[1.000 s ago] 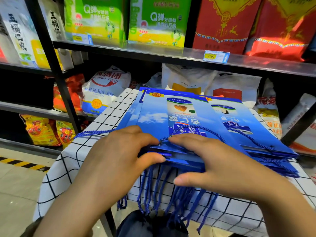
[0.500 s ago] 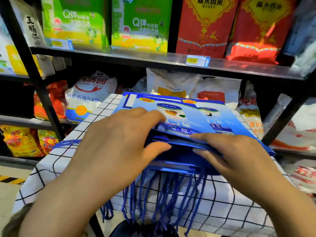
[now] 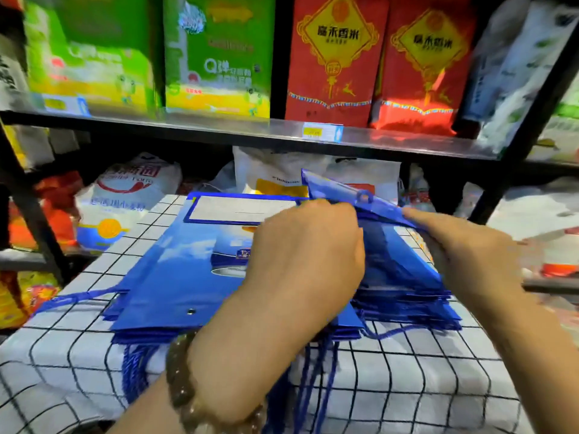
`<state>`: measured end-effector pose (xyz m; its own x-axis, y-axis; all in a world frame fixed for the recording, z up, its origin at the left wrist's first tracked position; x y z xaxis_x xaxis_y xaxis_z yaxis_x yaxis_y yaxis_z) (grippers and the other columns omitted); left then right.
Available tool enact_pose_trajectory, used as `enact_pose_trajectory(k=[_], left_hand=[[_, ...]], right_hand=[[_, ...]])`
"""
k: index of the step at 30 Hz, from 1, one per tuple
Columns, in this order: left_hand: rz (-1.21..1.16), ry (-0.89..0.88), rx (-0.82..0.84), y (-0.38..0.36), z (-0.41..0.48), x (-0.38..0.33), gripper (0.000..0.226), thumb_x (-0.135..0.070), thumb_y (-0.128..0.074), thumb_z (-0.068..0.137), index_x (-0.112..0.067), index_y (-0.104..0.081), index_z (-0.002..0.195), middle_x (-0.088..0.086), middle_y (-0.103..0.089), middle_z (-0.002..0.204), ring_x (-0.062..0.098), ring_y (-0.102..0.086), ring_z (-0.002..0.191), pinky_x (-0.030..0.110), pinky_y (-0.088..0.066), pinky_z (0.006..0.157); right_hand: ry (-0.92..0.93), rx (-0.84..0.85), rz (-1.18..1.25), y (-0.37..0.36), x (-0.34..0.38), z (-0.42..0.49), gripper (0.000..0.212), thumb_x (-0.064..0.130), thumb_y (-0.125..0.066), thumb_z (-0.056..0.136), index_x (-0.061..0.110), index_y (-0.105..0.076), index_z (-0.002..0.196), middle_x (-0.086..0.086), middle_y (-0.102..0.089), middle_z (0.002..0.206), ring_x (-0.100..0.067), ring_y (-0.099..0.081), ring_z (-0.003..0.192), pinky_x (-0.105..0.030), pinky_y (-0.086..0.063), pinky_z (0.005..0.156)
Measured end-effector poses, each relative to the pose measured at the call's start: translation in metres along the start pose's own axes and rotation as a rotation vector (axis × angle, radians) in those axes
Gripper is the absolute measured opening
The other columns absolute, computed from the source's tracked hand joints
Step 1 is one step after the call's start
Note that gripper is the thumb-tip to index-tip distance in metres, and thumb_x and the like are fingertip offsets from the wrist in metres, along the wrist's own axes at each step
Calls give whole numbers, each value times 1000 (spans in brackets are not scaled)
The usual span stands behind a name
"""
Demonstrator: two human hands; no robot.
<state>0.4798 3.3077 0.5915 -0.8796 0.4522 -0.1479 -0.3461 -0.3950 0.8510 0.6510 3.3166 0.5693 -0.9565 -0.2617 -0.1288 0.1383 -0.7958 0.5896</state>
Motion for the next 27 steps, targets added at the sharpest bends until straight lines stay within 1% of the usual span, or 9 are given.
enact_pose_trajectory(k=[3, 5, 6, 8, 11, 15, 19, 23, 27], left_hand=[[14, -64, 102, -22, 15, -22, 16, -29, -42, 94, -23, -53, 104, 1, -57, 112, 25, -55, 100, 30, -27, 65], [51, -124, 243, -52, 19, -38, 23, -25, -43, 94, -17, -53, 113, 5, -55, 119, 27, -54, 107, 31, -30, 66], [85, -139, 334, -70, 19, -44, 26, -24, -43, 94, -15, -52, 117, 8, -54, 122, 28, -52, 110, 32, -34, 71], [188, -133, 517, -106, 14, -51, 37, -25, -44, 94, -10, -44, 127, 13, -46, 133, 31, -43, 121, 39, -36, 91], [309, -104, 653, -142, 8, -51, 61, -31, -41, 95, -1, -17, 142, 21, -20, 149, 40, -15, 138, 52, -16, 110], [274, -64, 655, -165, 6, -47, 65, -30, -36, 97, -5, -1, 146, 20, -1, 154, 43, 1, 139, 57, -4, 111], [223, -35, 625, -177, 8, -56, 61, -23, -35, 97, -1, -4, 145, 22, 0, 153, 44, 0, 139, 55, -6, 111], [165, -5, 588, -184, 6, -56, 65, -21, -40, 96, 3, -3, 143, 28, -1, 151, 44, -1, 139, 51, -7, 112], [166, -36, 584, -186, 1, -52, 69, -26, -42, 94, 1, -1, 144, 28, 2, 151, 41, 3, 140, 47, -3, 114]], right_hand=[[65, 264, -23, -48, -12, -32, 42, 22, -40, 73, 22, -70, 103, -2, -73, 97, -21, -72, 75, -21, -51, 58], [21, 456, 48, -73, -20, -50, 38, 27, -42, 77, 27, -70, 103, 5, -72, 102, -16, -70, 85, -20, -51, 63], [-7, 518, 95, -81, -24, -56, 34, 29, -46, 79, 29, -69, 104, 8, -71, 104, -15, -70, 89, -22, -52, 66], [-49, 593, 160, -89, -29, -60, 34, 36, -51, 81, 31, -66, 111, 11, -68, 112, -12, -65, 102, -27, -53, 76], [-176, 741, 286, -91, -34, -59, 47, 58, -37, 89, 32, -59, 121, 14, -59, 126, -5, -51, 118, -27, -42, 96], [-321, 855, 276, -110, -39, -41, 37, 38, -38, 97, 24, -52, 128, 3, -52, 136, -16, -47, 122, -31, -37, 100], [-340, 1078, 282, -168, -28, -26, 48, 33, -35, 99, 12, -31, 142, -11, -26, 151, -27, -26, 138, -36, -23, 110], [-371, 1237, 323, -202, -28, -37, 55, 40, -25, 99, 21, -7, 148, -8, 10, 156, -32, 10, 143, -47, 1, 116], [-412, 1254, 330, -207, -26, -48, 56, 48, -21, 97, 32, -2, 147, -2, 17, 155, -29, 18, 141, -51, 5, 114]])
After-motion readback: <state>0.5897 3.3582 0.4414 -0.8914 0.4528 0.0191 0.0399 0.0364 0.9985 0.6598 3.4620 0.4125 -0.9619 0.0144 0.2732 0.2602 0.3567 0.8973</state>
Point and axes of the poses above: each hand's wrist, its own z-axis towards the middle knuckle, its own y-axis out of the back of the hand, x = y × z, the point moved 7 cm from there along z, towards the middle knuckle
